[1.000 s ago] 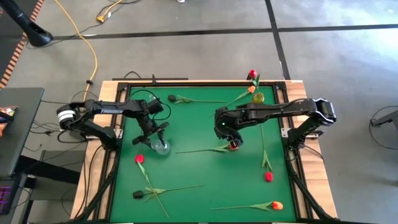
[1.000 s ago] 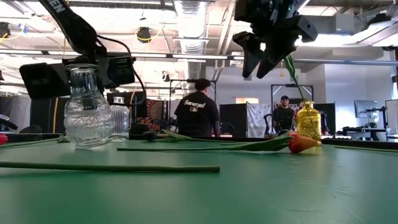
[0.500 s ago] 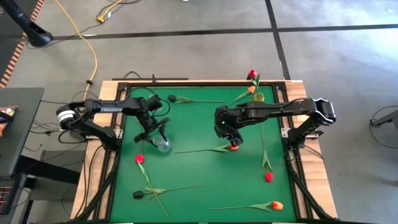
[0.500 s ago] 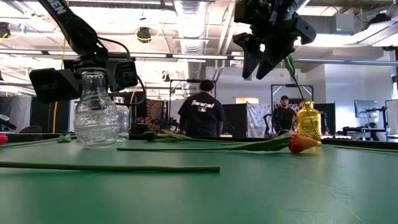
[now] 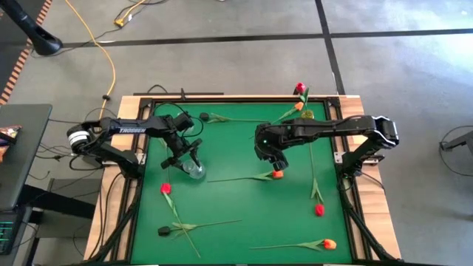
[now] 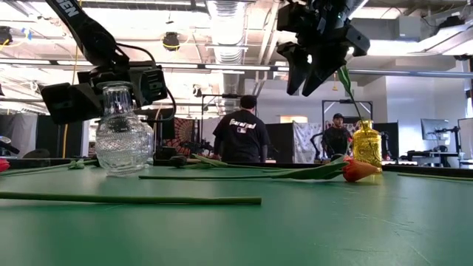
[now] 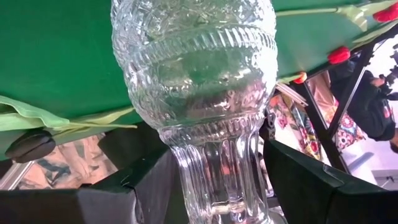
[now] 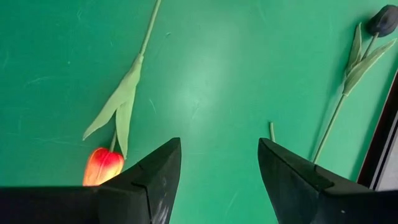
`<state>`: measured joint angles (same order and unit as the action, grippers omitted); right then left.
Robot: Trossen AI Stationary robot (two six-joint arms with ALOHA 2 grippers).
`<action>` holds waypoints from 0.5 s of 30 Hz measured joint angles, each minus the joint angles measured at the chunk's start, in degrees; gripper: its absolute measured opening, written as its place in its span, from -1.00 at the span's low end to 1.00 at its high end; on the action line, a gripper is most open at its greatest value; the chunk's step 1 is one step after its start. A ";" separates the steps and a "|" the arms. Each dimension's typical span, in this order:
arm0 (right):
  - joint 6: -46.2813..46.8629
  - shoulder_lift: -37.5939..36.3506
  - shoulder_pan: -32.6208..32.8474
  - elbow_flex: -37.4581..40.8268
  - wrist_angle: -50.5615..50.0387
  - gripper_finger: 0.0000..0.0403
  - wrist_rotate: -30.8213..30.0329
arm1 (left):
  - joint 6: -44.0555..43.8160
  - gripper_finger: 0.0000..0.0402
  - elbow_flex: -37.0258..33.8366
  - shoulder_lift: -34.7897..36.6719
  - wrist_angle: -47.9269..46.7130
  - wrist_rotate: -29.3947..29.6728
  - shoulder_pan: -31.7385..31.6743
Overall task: Sort flowers into vase by color
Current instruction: Move the bottom transparent vase to the middle left of the table
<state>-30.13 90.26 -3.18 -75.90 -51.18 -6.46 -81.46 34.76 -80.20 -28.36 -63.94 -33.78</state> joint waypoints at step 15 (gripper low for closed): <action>0.07 0.00 0.02 0.00 0.57 0.19 0.02 | 0.44 0.18 0.00 -0.02 1.40 4.23 -0.48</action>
<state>-30.06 90.26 -3.16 -75.90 -50.61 -6.44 -81.01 34.76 -80.22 -26.96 -59.71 -34.26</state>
